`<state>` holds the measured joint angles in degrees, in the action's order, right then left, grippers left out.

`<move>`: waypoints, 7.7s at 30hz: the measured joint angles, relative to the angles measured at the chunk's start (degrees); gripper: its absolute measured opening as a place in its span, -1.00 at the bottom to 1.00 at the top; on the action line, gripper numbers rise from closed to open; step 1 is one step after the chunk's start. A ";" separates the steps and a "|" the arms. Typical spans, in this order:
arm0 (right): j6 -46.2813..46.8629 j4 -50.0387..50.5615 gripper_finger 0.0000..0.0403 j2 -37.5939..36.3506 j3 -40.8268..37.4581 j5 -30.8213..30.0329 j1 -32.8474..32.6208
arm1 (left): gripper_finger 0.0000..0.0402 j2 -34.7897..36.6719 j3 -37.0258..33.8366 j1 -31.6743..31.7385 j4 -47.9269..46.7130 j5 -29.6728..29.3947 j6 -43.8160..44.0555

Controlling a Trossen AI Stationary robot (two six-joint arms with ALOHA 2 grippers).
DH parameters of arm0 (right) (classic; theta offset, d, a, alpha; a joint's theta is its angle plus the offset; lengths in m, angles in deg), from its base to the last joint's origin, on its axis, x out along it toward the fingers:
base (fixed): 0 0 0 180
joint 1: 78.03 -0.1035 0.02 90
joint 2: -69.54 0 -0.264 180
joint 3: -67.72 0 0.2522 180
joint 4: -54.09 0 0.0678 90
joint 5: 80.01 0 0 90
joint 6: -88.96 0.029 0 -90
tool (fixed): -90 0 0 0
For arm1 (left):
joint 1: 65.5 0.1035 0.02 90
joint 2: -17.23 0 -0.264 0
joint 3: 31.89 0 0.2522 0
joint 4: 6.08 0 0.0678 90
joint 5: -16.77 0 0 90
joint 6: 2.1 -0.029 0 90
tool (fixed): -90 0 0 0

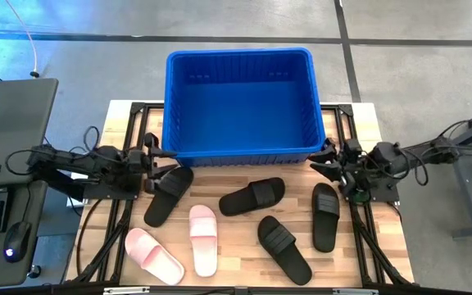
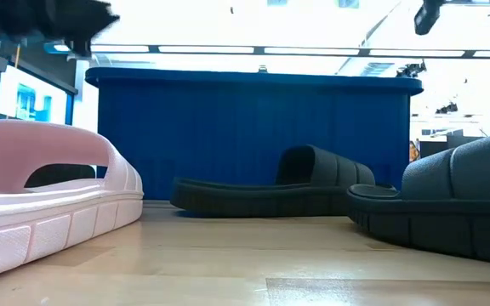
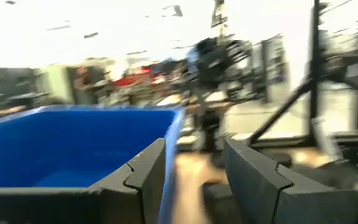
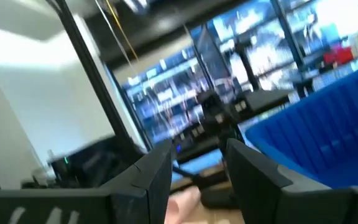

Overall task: Pick and place slides into bin
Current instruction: Adjust the black slide, then put the black slide into the blue bin

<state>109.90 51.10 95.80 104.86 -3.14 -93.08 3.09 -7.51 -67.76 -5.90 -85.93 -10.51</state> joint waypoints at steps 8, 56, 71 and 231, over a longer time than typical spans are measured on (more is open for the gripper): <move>-2.97 19.88 -0.28 18.92 24.28 2.79 0.00 | -0.25 -12.45 29.36 0.00 -27.11 3.25 -6.85; 37.33 44.95 -0.28 70.27 44.03 11.32 1.49 | -0.25 -48.02 71.20 0.00 -62.15 4.12 -23.30; 40.69 58.10 -0.28 70.03 44.03 11.17 3.02 | -0.25 -48.01 71.20 0.00 -65.32 4.75 -19.61; 22.70 65.33 -0.28 77.51 71.62 2.23 -1.11 | -0.98 -68.31 89.77 -26.69 -103.85 -38.66 46.49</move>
<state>132.60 116.43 173.31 176.48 -0.90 -94.19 -65.22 82.26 -94.45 -109.75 -124.59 35.98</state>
